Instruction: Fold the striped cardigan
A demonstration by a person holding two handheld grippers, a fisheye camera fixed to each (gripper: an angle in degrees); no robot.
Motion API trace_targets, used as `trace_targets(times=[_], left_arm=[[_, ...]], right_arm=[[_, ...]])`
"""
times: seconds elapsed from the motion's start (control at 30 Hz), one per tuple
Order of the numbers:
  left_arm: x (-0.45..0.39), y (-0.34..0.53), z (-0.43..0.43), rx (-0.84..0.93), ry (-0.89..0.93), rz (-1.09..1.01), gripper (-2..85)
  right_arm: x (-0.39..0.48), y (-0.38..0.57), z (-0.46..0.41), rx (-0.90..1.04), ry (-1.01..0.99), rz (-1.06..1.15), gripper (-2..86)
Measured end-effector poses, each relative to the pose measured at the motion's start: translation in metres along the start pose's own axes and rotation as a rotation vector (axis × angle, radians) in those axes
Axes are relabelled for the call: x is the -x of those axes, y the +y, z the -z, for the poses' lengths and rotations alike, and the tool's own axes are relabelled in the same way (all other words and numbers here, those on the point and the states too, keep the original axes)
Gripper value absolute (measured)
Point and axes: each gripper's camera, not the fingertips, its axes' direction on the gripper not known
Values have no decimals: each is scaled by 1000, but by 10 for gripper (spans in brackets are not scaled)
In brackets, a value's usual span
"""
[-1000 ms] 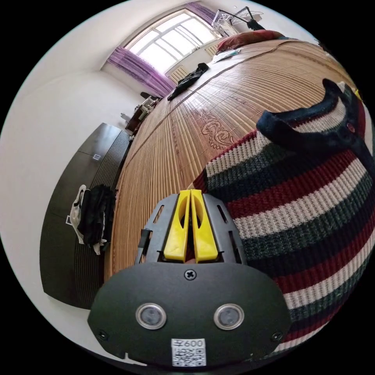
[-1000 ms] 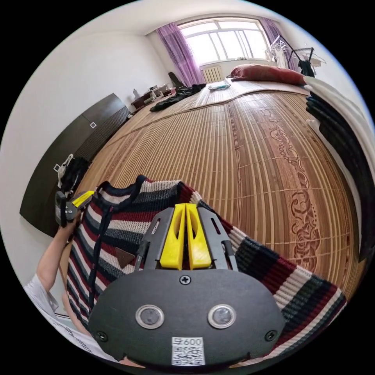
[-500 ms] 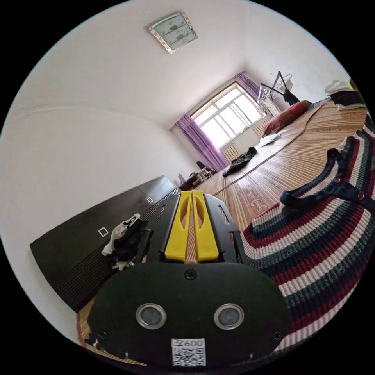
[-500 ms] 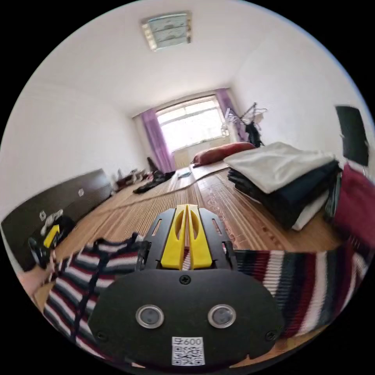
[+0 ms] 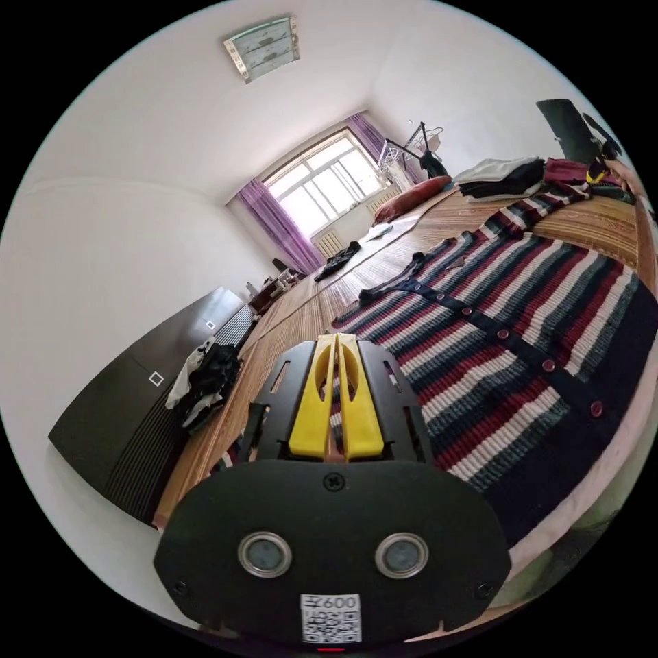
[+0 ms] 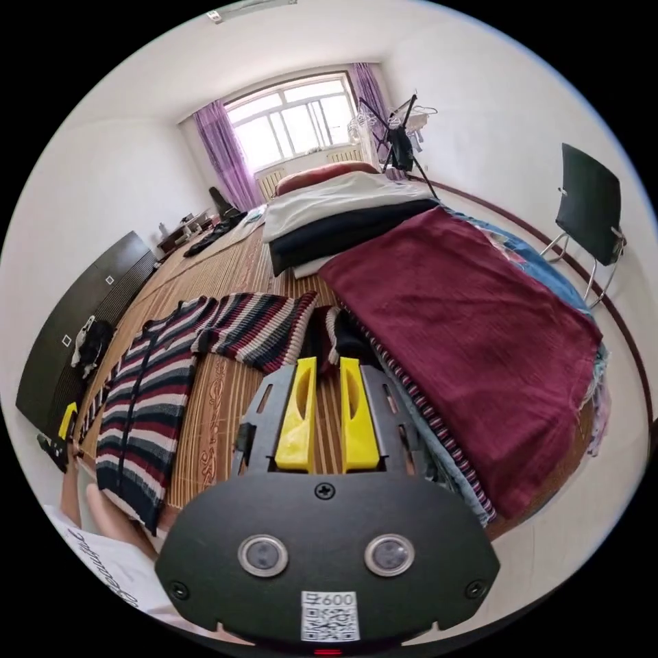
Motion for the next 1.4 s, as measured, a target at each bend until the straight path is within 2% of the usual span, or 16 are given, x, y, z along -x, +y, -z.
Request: trace_targets(times=[0.1,0.17,0.2,0.3,0.33,0.53,0.63,0.7,0.77,0.87,1.03,1.1,1.13,1.2,1.3,1.4], left_arm=[[-24,6,33,60,44,84,10],[-45,7,55,78,78,63,10],[-60,6,70,83,93,1,10],[-90,-1,104,64,47,-164,9],[-93,-5,113,64,49,-178,9],[-97,-6,136,136,118,-100,8],[-112,1,145,141,119,-138,8],[-127,7,155,129,116,-173,8],[-133,9,160,129,138,-166,9],[-134,10,160,156,189,-104,10],[-138,13,165,180,203,-37,11],[-145,22,170,178,190,-50,11],[-149,27,171,187,176,-71,11],[-153,36,171,208,145,-102,10],[-148,56,162,264,125,-68,10],[-140,77,140,369,197,6,9]], right_arm=[[29,7,-4,-95,98,100,-2],[50,1,-12,-142,232,143,-6],[52,-3,-18,-116,253,148,-7],[42,-12,-73,159,266,158,-8],[40,-6,-70,113,252,157,-8],[60,50,-36,205,382,275,-9],[60,85,4,182,337,283,-8],[46,98,35,116,244,204,-8],[25,105,76,-32,139,103,-9],[10,92,88,-113,130,49,-8],[3,52,29,-4,170,72,-9],[-6,47,-4,79,218,31,-9],[-14,49,-31,207,256,10,-9],[-12,56,-26,148,280,45,-9],[-8,70,-17,213,384,49,-9],[-1,92,4,242,383,66,-9]])
